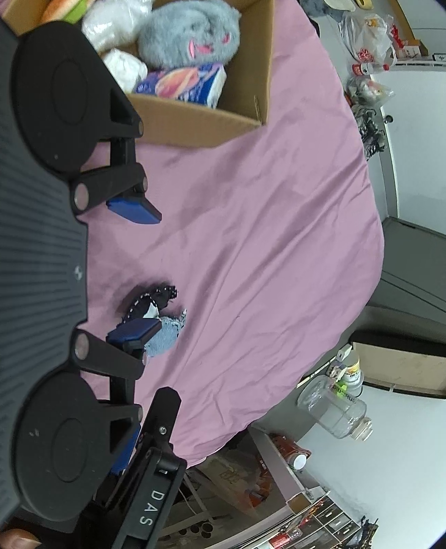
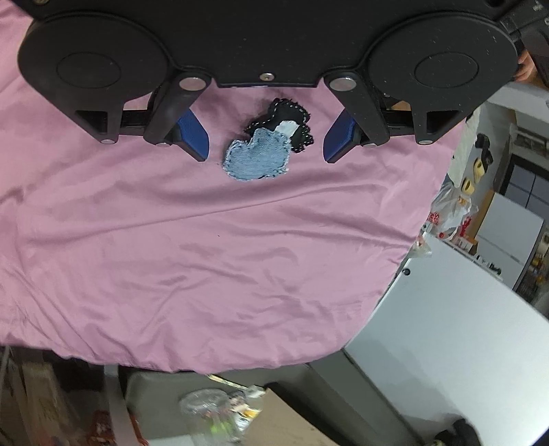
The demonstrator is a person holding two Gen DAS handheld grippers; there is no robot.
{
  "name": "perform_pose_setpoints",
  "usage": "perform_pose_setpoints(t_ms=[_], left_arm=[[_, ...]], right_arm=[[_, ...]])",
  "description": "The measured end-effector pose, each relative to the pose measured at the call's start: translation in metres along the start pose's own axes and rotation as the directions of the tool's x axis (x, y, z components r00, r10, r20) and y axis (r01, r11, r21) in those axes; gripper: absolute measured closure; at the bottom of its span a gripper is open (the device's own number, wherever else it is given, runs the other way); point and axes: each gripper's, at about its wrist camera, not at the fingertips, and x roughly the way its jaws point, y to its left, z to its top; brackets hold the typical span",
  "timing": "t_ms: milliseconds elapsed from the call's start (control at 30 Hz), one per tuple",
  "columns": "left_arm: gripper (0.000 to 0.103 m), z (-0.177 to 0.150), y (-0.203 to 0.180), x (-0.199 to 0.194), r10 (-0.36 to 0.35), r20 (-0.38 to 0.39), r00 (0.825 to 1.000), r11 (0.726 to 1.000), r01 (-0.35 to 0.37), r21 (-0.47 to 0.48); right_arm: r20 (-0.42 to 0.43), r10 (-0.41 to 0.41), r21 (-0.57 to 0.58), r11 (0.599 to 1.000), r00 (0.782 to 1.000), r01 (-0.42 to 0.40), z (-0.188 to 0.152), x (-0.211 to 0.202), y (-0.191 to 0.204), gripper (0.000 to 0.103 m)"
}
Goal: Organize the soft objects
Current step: 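Open both grippers over the box, then move them toward the denim plush, then grasp the black-trimmed end with the left gripper while the right gripper grasps the denim part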
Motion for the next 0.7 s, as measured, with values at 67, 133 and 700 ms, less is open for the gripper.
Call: perform_pose_setpoints(t_ms=[67,133,700], left_arm=[[0.044,0.001,-0.002,0.005,-0.006,-0.002,1.000,1.000,0.006,0.001],[0.044,0.001,-0.003,0.009,-0.011,0.005,1.000,1.000,0.011,-0.004],[0.048,-0.010,-0.021,0.079,-0.036,-0.098,0.995,0.999,0.036,-0.006]], right_arm=[[-0.014,0.001,0.023,1.000,1.000,-0.001,0.001,0.006,-0.005,0.030],[-0.021,0.003,0.035,0.999,1.000,-0.002,0.001,0.010,-0.007,0.030],[-0.101,-0.003,0.134,0.991,0.995,0.017,0.006,0.056,-0.018,0.030]])
